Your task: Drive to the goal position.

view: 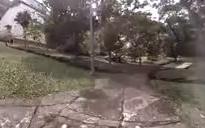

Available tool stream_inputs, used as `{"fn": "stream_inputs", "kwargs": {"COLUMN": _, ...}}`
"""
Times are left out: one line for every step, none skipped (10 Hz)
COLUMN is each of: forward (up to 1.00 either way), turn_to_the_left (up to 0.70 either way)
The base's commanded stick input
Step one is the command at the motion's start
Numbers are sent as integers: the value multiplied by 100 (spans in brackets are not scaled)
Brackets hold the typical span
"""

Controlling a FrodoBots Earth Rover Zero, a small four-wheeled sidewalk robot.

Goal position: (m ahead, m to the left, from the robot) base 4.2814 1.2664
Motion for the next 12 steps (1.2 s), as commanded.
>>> {"fn": "stream_inputs", "kwargs": {"forward": 50, "turn_to_the_left": -10}}
{"fn": "stream_inputs", "kwargs": {"forward": 50, "turn_to_the_left": 0}}
{"fn": "stream_inputs", "kwargs": {"forward": 50, "turn_to_the_left": -50}}
{"fn": "stream_inputs", "kwargs": {"forward": 50, "turn_to_the_left": -43}}
{"fn": "stream_inputs", "kwargs": {"forward": 50, "turn_to_the_left": 0}}
{"fn": "stream_inputs", "kwargs": {"forward": 50, "turn_to_the_left": -11}}
{"fn": "stream_inputs", "kwargs": {"forward": 50, "turn_to_the_left": -35}}
{"fn": "stream_inputs", "kwargs": {"forward": 50, "turn_to_the_left": -50}}
{"fn": "stream_inputs", "kwargs": {"forward": 50, "turn_to_the_left": -21}}
{"fn": "stream_inputs", "kwargs": {"forward": 50, "turn_to_the_left": 0}}
{"fn": "stream_inputs", "kwargs": {"forward": 50, "turn_to_the_left": 0}}
{"fn": "stream_inputs", "kwargs": {"forward": 50, "turn_to_the_left": -47}}
